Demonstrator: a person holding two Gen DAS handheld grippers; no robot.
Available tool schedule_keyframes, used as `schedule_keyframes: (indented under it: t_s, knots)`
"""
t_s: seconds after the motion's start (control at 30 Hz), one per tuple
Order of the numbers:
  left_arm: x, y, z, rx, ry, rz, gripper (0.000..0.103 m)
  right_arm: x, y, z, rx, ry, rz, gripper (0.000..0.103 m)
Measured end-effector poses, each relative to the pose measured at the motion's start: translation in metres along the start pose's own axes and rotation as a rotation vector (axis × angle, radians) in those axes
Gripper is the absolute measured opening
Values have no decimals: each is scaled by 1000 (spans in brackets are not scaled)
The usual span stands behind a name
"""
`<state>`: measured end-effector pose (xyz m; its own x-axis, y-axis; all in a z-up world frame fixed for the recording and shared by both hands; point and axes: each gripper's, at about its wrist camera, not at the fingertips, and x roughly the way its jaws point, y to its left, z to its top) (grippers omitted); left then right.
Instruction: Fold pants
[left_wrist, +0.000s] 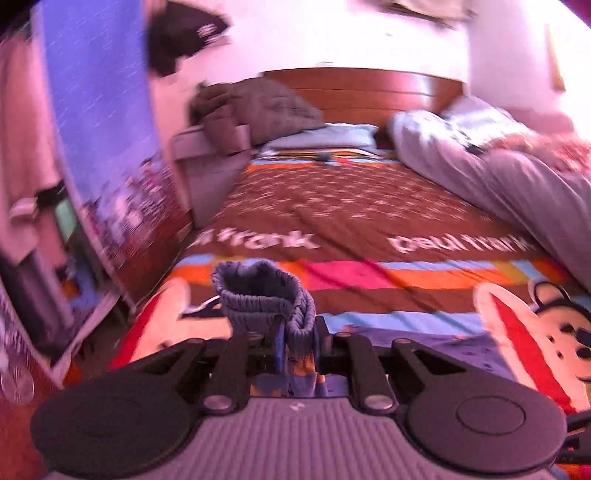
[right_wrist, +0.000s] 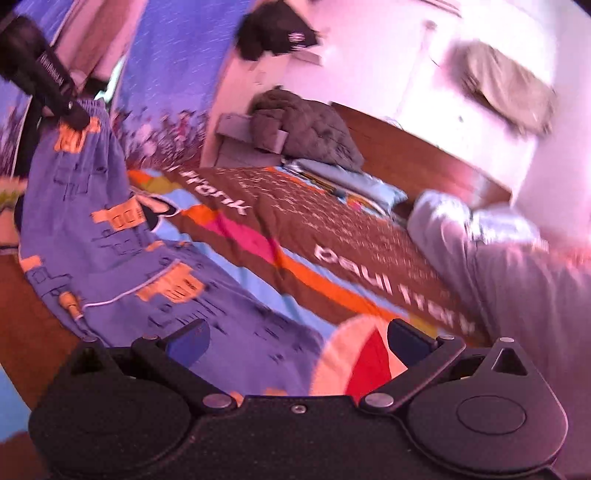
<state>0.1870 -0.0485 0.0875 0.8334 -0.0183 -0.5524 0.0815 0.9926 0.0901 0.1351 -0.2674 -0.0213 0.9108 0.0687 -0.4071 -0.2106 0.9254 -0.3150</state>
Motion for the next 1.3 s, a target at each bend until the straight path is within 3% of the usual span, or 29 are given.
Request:
schedule_keyframes:
  t_s: [0.23,0.4,0.47,0.53,0.6,0.7,0.83,0.97,1.07,1.13,1.2,1.3]
  knots:
    - [9,-109,4,167,15,-72,16,1,-68,-17,247,-19,18,98]
    - [38,-161,-16,140,111,-193,17,7,-107,-24,292,5,-48,96]
    - [53,-176,-28,137,153,-245,25,10,-118,-28,310,19,-67,96]
    - [59,-181,-37,124,191,-294,54,13,-128,-31,331,40,-83,96]
    - [54,-178,-46,85,183,-301,58,16,-136,-33,350,41,-93,96]
    - [40,-161,-54,43,150,-297,73,21,-142,-36,385,49,-88,96]
    - [30,-135,-64,76,123,-245,73,29,-135,-40,436,53,17,98]
    - [35,-126,-71,135,142,-244,73,48,-126,-36,593,73,277,97]
    - [39,-128,-75,182,130,-278,73,76,-119,-30,739,92,476,86]
    - [42,-130,-78,220,123,-288,67,92,-106,-23,715,141,508,67]
    - [48,-132,-80,251,124,-299,57,100,-93,-18,658,169,520,63]
    - [60,-133,-84,249,139,-311,54,110,-84,-20,630,217,528,63]
